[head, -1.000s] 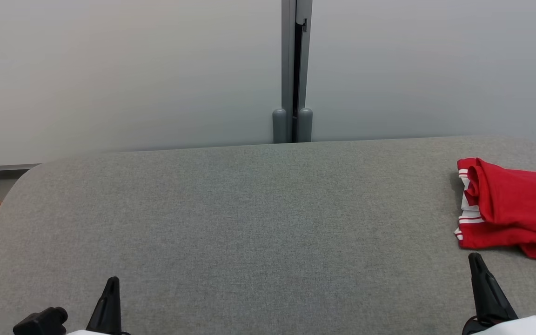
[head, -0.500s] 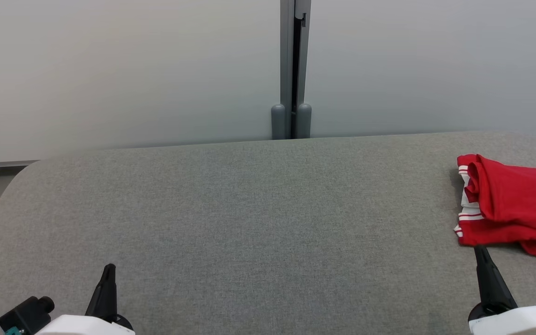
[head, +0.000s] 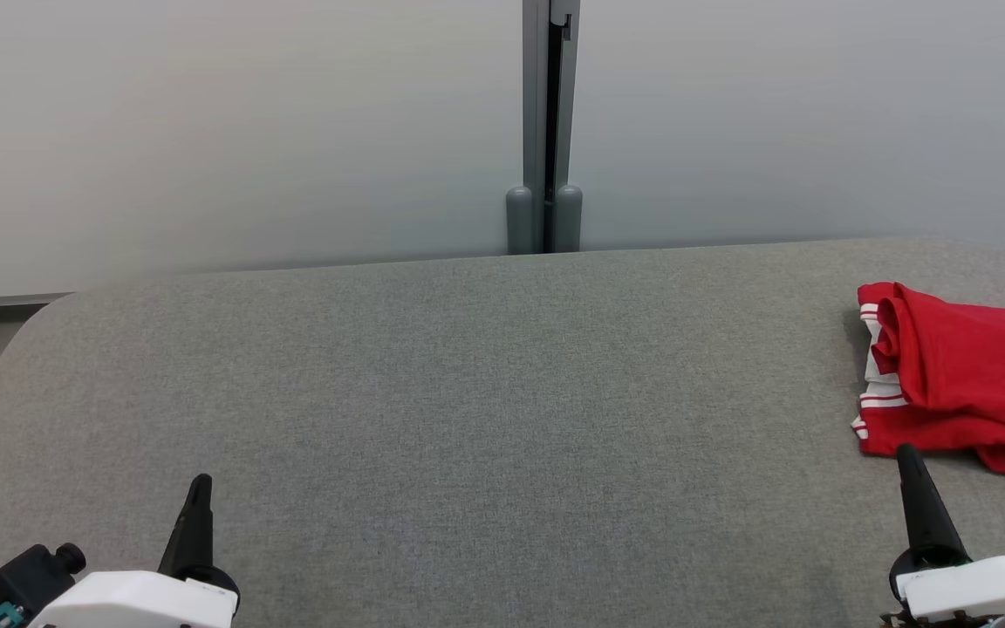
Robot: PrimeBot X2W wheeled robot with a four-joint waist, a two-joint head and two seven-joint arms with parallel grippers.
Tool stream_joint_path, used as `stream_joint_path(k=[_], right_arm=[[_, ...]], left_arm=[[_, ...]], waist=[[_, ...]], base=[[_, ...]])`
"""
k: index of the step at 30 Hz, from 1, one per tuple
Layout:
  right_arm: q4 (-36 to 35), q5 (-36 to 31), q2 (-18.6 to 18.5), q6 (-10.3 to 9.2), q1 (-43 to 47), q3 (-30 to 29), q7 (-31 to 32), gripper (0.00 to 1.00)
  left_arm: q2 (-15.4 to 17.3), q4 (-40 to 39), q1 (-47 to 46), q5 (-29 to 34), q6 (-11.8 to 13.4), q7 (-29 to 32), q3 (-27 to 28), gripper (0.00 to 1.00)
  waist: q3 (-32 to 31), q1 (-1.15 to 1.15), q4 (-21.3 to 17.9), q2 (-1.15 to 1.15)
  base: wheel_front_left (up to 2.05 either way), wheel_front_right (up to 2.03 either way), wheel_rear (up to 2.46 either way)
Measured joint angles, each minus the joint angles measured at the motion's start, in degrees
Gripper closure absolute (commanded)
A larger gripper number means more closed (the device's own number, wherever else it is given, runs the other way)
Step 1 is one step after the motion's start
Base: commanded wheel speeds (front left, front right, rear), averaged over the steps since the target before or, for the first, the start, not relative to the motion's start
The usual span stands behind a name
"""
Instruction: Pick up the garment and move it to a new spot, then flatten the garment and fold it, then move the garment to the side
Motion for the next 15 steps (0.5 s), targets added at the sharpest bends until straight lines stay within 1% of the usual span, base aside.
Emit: stream_joint_path(k=[15], right_arm=[[1.6,9.4,0.4,-0.01,-2.2,-1.2,1.3,1.0]], left_arm=[[-1.5,0.9,-1.8,-7.7,-2.0,2.4,2.6,1.0]], waist=[[0.8,0.0,-0.2,0.0]], base=[[0.0,0.0,0.0]])
